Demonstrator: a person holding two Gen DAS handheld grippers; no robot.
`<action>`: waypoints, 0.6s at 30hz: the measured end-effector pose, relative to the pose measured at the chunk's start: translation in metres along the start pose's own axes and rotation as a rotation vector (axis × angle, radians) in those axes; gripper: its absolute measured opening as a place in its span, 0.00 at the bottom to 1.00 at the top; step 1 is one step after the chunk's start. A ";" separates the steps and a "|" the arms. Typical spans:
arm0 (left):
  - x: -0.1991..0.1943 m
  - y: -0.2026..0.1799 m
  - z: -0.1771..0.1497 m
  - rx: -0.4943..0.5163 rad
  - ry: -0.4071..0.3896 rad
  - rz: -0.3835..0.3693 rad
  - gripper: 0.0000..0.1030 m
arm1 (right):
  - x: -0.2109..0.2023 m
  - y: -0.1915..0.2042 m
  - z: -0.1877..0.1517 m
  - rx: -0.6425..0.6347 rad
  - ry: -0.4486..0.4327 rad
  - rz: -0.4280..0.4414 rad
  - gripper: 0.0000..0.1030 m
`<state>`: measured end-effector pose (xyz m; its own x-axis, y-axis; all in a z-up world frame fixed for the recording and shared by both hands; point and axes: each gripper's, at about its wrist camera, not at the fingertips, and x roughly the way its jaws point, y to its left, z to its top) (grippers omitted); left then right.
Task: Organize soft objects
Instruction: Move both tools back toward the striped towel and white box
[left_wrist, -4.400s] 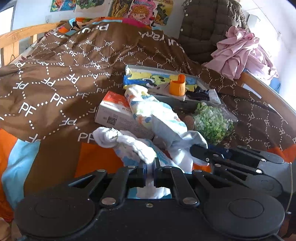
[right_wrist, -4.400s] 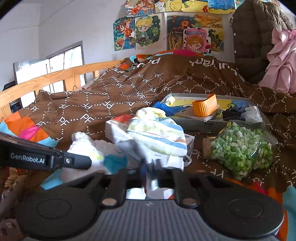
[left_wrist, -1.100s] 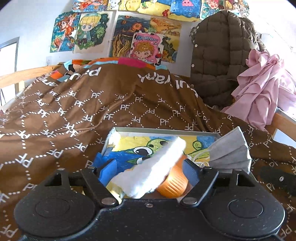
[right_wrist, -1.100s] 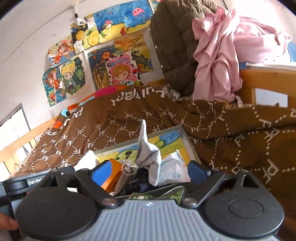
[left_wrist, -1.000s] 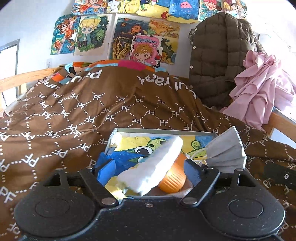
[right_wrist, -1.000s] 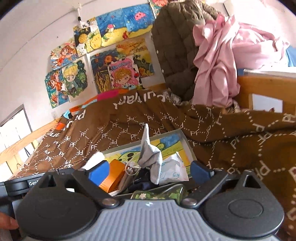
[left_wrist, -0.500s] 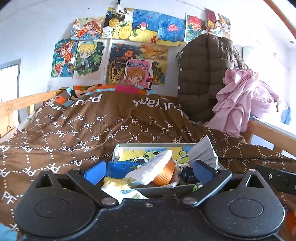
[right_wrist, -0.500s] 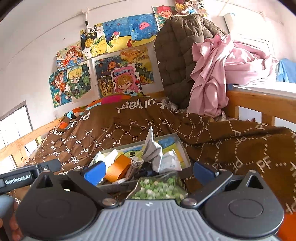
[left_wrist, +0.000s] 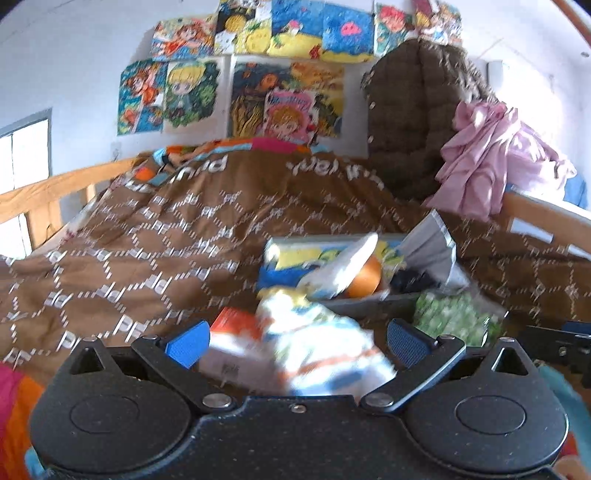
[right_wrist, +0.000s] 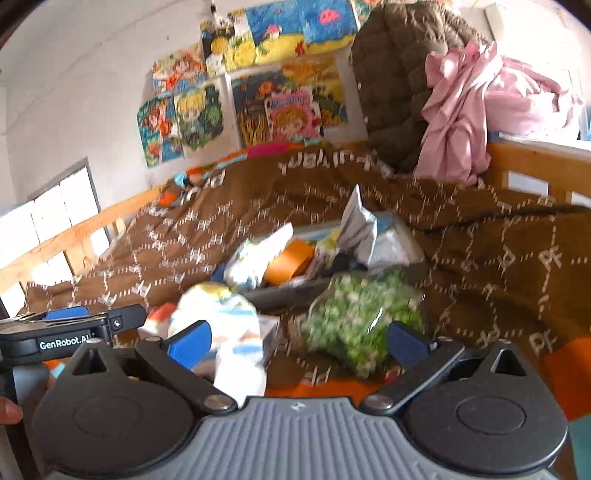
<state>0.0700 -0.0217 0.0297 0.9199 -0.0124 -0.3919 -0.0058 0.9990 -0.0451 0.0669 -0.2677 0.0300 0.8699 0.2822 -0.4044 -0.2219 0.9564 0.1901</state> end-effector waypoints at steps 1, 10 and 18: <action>0.001 0.003 -0.003 -0.006 0.011 0.008 0.99 | 0.001 0.001 -0.002 -0.002 0.017 0.000 1.00; 0.021 0.022 -0.025 -0.038 0.114 0.027 0.99 | 0.020 0.011 -0.019 -0.030 0.106 0.011 1.00; 0.045 0.018 -0.028 -0.014 0.145 -0.008 0.99 | 0.045 0.029 -0.035 -0.122 0.195 0.020 1.00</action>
<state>0.1007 -0.0052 -0.0145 0.8534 -0.0272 -0.5205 -0.0055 0.9981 -0.0612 0.0842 -0.2241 -0.0140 0.7660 0.2991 -0.5691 -0.3002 0.9492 0.0947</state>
